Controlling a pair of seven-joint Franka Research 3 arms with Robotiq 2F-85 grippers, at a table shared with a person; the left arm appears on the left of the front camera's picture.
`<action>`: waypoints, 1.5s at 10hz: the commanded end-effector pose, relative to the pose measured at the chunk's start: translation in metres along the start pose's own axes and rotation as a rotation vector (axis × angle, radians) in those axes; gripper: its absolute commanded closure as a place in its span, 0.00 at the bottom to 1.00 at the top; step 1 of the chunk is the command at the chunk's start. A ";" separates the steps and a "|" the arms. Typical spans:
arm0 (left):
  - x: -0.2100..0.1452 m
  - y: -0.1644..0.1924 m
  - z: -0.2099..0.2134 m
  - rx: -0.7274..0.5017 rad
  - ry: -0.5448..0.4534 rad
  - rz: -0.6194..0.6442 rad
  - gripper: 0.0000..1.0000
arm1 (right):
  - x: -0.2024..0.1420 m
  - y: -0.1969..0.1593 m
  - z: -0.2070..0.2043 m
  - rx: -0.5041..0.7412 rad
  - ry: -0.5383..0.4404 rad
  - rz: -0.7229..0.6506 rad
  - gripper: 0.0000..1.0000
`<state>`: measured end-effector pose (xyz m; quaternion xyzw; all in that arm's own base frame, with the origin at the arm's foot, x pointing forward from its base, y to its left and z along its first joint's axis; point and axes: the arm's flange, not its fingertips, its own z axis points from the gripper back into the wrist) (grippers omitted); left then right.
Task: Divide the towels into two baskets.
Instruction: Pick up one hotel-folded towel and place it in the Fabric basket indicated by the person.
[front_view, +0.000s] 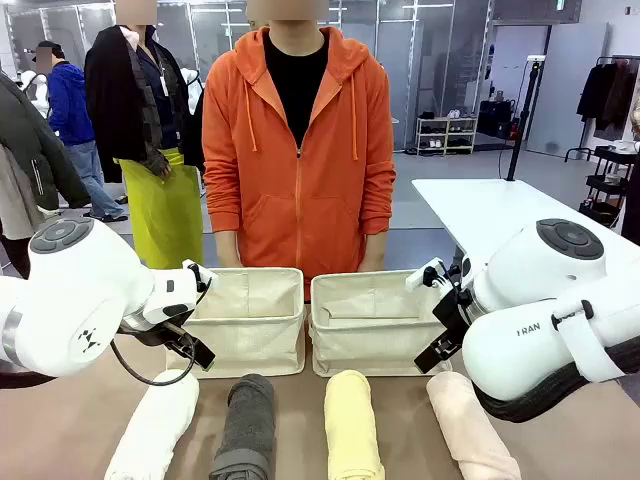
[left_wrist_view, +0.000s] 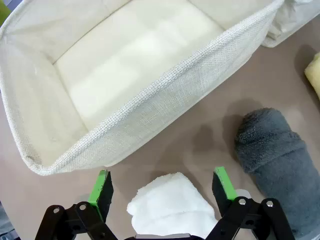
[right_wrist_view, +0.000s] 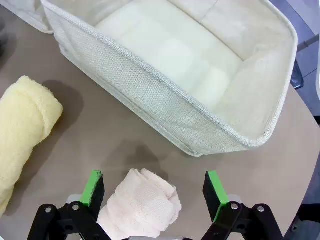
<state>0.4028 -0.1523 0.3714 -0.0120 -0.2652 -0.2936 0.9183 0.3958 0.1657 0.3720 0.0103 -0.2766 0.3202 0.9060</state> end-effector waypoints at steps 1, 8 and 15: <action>0.000 0.000 0.000 0.000 0.000 0.000 0.00 | 0.000 0.000 0.000 0.000 0.000 0.000 0.00; 0.000 0.000 0.000 0.000 0.000 0.000 0.00 | 0.000 0.000 0.000 0.000 0.000 0.000 0.00; 0.014 0.027 0.084 -0.201 0.079 0.088 0.00 | 0.041 -0.029 0.076 0.166 0.050 -0.133 0.00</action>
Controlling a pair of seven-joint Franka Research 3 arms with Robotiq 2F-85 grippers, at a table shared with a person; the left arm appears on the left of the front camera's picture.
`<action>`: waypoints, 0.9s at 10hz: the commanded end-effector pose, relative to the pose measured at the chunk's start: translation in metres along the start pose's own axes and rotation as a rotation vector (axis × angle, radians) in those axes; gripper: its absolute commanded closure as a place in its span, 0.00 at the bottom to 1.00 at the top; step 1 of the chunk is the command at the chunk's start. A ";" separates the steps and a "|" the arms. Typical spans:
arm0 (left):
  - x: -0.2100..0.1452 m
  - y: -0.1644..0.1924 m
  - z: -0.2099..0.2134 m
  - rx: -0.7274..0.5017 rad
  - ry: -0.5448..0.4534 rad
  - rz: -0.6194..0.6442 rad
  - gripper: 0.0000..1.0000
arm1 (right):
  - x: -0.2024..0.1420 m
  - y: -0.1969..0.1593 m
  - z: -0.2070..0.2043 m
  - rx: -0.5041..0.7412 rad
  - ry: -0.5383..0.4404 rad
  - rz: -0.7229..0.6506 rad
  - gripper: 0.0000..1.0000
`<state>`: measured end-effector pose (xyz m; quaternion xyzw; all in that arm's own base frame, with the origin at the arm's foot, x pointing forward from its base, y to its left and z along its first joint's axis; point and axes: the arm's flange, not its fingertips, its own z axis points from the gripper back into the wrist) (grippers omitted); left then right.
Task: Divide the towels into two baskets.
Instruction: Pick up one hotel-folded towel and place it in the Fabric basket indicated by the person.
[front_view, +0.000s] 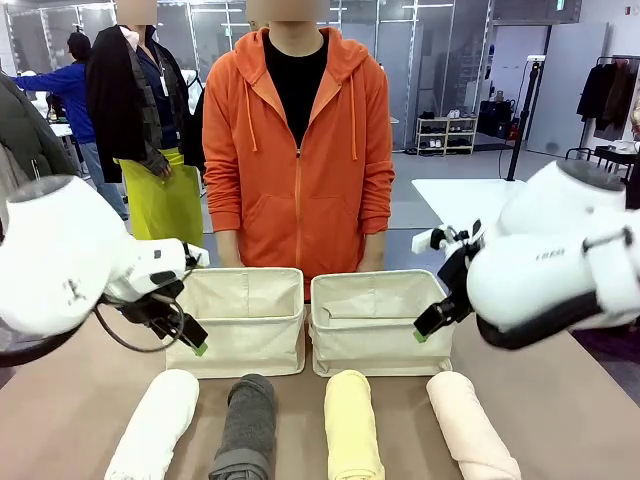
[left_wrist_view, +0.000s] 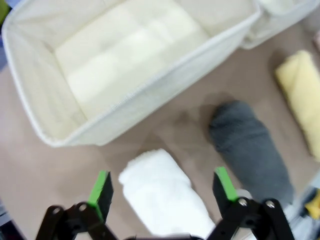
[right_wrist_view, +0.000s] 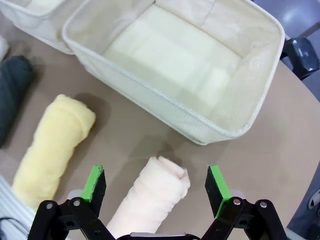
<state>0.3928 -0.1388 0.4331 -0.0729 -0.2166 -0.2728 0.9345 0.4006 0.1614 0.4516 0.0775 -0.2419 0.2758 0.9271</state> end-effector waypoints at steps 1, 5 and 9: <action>-0.011 0.018 0.042 -0.180 0.004 0.047 0.00 | 0.000 -0.016 0.022 0.142 0.026 -0.052 0.00; -0.091 0.112 0.090 -0.724 -0.242 0.281 0.00 | -0.039 -0.105 0.053 0.680 -0.105 -0.422 0.00; -0.215 0.203 0.112 -0.773 -0.572 0.666 0.00 | -0.149 -0.225 0.114 0.715 -0.434 -0.851 0.00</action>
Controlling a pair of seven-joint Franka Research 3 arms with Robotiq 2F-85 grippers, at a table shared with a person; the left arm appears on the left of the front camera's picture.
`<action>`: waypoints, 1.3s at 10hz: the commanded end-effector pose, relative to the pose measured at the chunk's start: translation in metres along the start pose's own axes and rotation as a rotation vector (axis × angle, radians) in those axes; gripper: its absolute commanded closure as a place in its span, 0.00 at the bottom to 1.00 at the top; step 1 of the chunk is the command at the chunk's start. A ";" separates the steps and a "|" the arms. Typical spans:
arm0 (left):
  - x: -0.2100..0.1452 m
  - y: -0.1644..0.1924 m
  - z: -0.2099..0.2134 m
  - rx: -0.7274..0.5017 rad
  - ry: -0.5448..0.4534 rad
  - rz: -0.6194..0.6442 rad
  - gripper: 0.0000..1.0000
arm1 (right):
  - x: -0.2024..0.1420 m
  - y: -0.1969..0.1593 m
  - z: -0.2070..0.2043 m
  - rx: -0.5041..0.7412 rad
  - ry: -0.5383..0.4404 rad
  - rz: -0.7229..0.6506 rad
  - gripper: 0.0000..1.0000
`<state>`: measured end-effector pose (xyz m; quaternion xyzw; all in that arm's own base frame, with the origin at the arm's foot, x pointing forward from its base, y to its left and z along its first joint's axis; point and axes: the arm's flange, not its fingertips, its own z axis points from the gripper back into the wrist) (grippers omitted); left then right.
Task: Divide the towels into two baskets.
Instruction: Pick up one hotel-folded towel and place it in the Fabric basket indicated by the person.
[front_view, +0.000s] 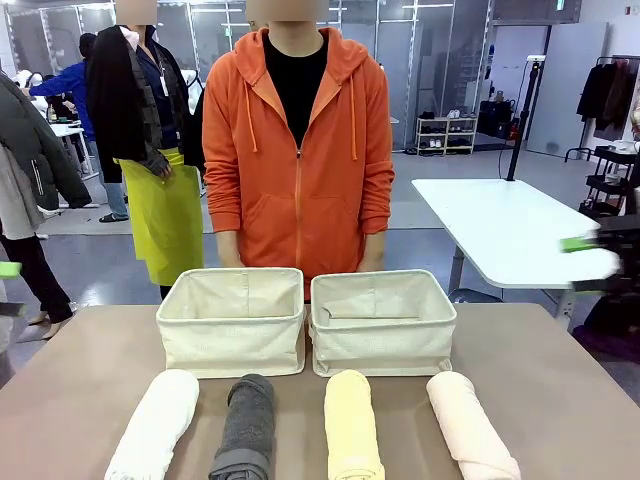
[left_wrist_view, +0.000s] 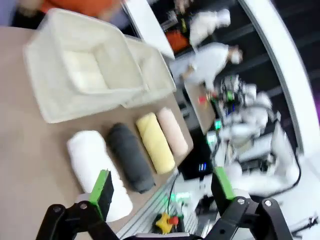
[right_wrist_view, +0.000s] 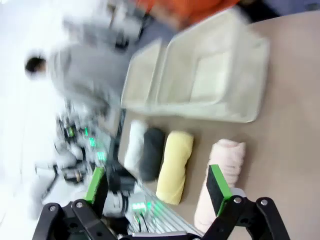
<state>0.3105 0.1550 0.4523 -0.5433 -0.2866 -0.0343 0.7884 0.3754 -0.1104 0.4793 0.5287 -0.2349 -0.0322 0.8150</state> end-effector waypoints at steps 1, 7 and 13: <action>-0.030 0.025 0.047 0.051 -0.208 0.083 0.00 | -0.006 -0.027 0.066 -0.032 -0.217 -0.106 0.00; -0.055 0.032 0.143 0.201 -0.376 0.148 0.00 | -0.040 -0.059 0.181 -0.119 -0.440 -0.182 0.00; -0.055 0.032 0.143 0.201 -0.376 0.148 0.00 | -0.040 -0.059 0.181 -0.119 -0.440 -0.182 0.00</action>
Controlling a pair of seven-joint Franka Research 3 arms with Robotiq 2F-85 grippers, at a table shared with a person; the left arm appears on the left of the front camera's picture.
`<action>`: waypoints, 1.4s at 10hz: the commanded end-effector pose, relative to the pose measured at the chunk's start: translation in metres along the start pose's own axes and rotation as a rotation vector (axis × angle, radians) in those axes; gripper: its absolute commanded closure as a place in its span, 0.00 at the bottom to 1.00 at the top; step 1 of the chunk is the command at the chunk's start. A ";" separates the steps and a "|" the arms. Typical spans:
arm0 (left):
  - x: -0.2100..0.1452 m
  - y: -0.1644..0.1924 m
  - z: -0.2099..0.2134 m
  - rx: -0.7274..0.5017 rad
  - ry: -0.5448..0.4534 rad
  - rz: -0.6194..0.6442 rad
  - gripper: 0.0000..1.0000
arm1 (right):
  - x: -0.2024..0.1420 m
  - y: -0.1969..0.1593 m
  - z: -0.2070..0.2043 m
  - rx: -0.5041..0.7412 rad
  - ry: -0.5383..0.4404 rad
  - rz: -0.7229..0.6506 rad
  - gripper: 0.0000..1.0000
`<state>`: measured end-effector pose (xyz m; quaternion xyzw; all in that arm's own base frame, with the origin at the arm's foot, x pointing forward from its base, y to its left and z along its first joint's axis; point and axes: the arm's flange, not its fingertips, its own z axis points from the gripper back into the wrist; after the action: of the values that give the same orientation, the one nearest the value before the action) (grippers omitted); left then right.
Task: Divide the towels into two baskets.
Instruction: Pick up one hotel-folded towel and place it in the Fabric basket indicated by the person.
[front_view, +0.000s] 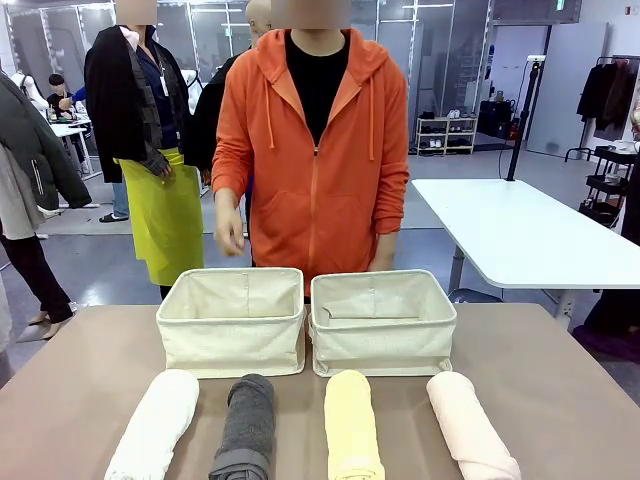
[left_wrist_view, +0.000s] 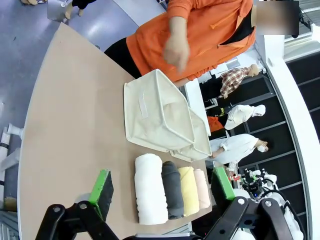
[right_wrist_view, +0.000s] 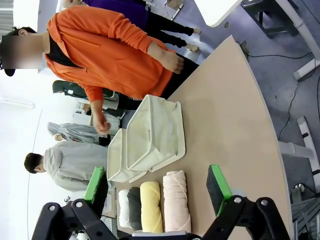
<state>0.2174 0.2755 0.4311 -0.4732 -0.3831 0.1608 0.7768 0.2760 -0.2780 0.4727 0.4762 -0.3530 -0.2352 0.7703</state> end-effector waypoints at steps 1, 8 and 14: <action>0.003 -0.001 0.003 -0.021 -0.007 -0.011 0.00 | 0.000 0.001 0.000 0.009 -0.004 0.002 0.00; 0.003 -0.001 0.003 -0.021 -0.007 -0.011 0.00 | 0.000 0.001 0.000 0.009 -0.004 0.002 0.00; -0.022 -0.090 -0.080 0.163 0.394 -0.188 0.00 | 0.000 0.001 0.000 0.009 -0.004 0.002 0.00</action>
<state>0.2569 0.2017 0.4725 -0.4198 -0.2881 0.0553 0.8589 0.2771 -0.2775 0.4720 0.4768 -0.3509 -0.2347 0.7710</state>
